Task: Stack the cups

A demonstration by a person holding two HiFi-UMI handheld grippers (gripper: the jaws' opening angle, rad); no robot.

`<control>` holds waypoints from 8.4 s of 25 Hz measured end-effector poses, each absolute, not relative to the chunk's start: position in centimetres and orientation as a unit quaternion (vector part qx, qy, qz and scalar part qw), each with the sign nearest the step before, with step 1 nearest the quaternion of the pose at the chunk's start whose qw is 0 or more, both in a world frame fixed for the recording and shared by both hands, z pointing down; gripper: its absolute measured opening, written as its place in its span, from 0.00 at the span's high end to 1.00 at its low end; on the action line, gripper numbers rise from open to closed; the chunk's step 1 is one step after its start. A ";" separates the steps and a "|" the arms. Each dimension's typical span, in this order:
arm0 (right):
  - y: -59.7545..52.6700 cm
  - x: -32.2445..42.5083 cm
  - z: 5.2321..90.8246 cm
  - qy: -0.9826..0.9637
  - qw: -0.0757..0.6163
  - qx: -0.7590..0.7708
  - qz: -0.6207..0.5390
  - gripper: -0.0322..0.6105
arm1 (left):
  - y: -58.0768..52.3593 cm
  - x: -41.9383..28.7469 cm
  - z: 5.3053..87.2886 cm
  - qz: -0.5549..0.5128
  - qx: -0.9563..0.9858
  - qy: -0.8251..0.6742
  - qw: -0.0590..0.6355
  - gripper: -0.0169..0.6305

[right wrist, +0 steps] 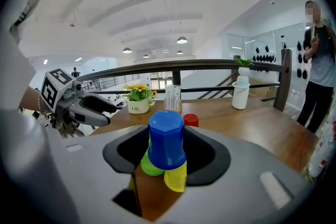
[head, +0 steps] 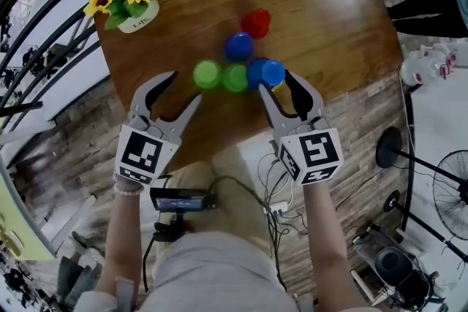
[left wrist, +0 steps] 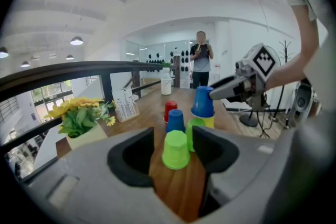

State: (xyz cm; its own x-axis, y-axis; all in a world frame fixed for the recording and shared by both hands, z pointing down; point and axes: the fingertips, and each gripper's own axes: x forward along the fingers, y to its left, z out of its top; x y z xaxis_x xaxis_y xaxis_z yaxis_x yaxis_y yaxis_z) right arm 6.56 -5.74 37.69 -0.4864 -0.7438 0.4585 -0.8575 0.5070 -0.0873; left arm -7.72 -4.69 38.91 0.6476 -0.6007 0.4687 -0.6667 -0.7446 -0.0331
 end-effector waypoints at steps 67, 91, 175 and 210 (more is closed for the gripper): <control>-1.0 15.7 36.9 -0.766 0.093 0.596 0.221 0.60 | -12.9 2.8 44.2 0.375 0.923 -0.085 0.002 0.59; -1.5 15.7 37.3 -0.765 0.096 0.595 0.226 0.60 | -13.9 2.2 43.5 0.386 0.917 -0.098 -0.012 0.68; -10.0 15.2 37.1 -0.838 0.158 0.498 0.156 0.60 | -7.2 -4.6 34.2 0.265 0.931 -0.243 0.056 0.64; -19.5 5.9 47.0 -0.911 0.294 0.260 0.129 0.60 | -5.2 -8.6 36.2 0.212 0.874 -0.417 0.131 0.69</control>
State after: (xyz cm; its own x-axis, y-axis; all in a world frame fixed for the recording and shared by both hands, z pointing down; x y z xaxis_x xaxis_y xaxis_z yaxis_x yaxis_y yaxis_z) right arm 5.86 -19.47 47.05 -0.6927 -0.3975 0.6018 -0.5486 0.8321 -0.0818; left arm -8.64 -5.21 36.24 0.5625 -0.6729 0.4804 -0.7840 -0.6186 0.0514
